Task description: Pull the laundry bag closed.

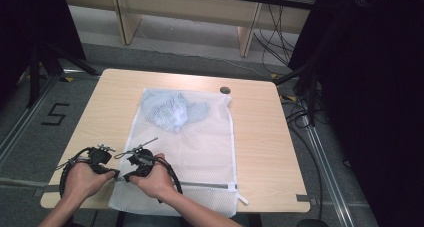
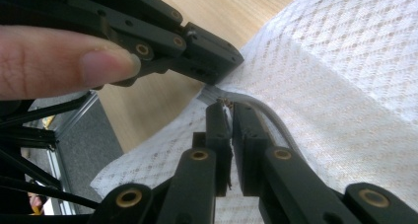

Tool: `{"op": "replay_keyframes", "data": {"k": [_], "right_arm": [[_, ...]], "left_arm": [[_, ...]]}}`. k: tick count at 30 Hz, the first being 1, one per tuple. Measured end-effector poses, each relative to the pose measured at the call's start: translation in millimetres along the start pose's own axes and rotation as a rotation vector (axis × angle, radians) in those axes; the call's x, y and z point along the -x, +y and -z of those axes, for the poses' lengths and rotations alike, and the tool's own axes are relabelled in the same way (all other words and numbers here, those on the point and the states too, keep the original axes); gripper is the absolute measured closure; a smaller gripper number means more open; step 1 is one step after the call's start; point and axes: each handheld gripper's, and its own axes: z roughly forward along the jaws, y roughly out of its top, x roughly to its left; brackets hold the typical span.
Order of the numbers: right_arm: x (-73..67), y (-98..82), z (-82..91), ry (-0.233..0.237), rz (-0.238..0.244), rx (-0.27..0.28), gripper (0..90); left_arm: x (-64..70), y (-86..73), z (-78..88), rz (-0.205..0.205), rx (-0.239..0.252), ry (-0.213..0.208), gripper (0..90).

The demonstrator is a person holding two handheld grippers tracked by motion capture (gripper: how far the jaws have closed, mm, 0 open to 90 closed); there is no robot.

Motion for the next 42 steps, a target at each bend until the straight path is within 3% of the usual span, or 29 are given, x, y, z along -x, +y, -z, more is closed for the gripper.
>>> {"op": "replay_keyframes", "data": {"k": [4,6,7,9,11,15,16,28,42], "right_arm": [[0.0,-0.9,1.1,-0.009,0.000,0.011,87.0],[-0.4,-1.1,2.3,-0.024,0.002,0.012,87.0],[-1.4,-1.3,3.7,-0.029,-0.018,-0.003,87.0],[0.3,-1.6,4.1,-0.032,0.015,0.009,87.0],[-0.2,-1.8,5.2,-0.029,0.005,0.001,87.0],[0.5,-2.1,5.8,-0.014,0.012,0.000,87.0],[1.0,-2.8,6.9,-0.055,0.036,-0.002,87.0],[-0.7,-3.5,10.8,-0.042,0.026,0.005,87.0],[-1.4,-4.5,17.1,-0.063,0.032,0.002,87.0]], "left_arm": [[0.7,-0.1,-1.2,0.021,0.016,0.004,89.9],[-0.1,0.0,-0.2,0.008,0.003,-0.001,89.9],[0.9,-0.1,-1.3,0.021,0.015,0.005,89.9],[0.8,0.0,-1.2,0.021,0.013,0.005,89.9],[-1.0,0.2,0.4,0.003,-0.006,-0.002,89.9],[-0.8,0.1,0.4,0.005,-0.005,-0.001,89.9],[-1.2,0.1,0.1,0.005,-0.004,-0.006,89.9],[-1.3,-0.2,0.2,0.005,0.000,-0.005,89.9],[-1.4,-0.1,0.4,0.003,-0.002,-0.005,89.9]]}}
